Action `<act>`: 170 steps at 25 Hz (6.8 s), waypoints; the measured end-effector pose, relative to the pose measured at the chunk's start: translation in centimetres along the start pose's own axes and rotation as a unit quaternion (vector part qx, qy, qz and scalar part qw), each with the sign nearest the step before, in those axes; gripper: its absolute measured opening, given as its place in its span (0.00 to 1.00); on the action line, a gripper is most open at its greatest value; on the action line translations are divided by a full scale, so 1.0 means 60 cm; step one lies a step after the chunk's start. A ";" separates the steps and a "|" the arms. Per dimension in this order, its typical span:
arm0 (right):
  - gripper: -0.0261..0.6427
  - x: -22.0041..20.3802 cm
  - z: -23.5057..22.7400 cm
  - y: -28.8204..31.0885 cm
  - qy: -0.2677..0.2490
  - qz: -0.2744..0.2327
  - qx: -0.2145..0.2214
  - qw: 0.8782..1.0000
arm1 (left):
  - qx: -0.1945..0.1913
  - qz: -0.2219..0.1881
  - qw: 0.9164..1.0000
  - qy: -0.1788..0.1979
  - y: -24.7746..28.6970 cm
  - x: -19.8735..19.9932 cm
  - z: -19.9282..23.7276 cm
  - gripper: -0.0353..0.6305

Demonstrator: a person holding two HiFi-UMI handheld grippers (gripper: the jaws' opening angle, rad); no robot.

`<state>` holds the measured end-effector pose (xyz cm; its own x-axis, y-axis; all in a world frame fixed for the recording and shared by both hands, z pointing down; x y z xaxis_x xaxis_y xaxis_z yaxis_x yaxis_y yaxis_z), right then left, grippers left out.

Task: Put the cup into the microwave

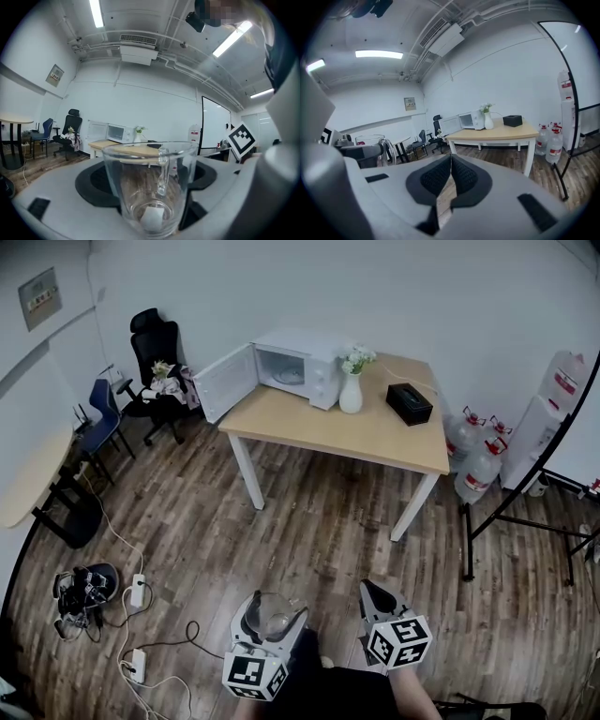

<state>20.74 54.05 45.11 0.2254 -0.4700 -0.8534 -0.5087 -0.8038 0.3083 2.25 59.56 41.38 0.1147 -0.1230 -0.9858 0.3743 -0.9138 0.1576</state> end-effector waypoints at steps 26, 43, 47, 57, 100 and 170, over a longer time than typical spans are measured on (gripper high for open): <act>0.03 0.061 -0.037 0.152 -0.027 0.013 0.015 0.999 | -0.006 0.010 1.000 -0.004 0.179 -0.004 0.075 0.66; 0.03 0.174 -0.078 0.352 -0.033 0.012 0.019 0.999 | -0.001 0.012 1.000 -0.002 0.357 0.027 0.200 0.66; 0.03 0.184 -0.084 0.391 -0.020 0.015 0.017 1.000 | -0.003 0.010 1.000 0.002 0.385 0.032 0.226 0.66; 0.03 0.199 -0.090 0.467 -0.015 0.030 0.017 0.999 | -0.003 0.008 1.000 0.003 0.438 0.033 0.278 0.66; 0.03 0.217 -0.070 0.604 -0.011 0.068 0.047 0.997 | 0.030 0.024 0.999 -0.012 0.490 0.014 0.382 0.66; 0.03 0.370 -0.222 0.982 -0.005 0.128 0.132 0.983 | 0.143 0.026 0.988 -0.043 0.852 0.038 0.530 0.66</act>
<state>6.84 -8.63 49.91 0.0540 -0.6406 -0.7660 -0.7455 -0.5362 0.3959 -7.64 0.25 45.34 0.0429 -0.1935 -0.9802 0.0932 -0.9760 0.1968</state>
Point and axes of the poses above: the fingertips, and each gripper's own axes: y forward along the fingers, z to its left, x out of its top, the point moved 3 cm from there along -y, backward along the fingers, and after that the axes turned 12 degrees about y, right-handed, at the moved point
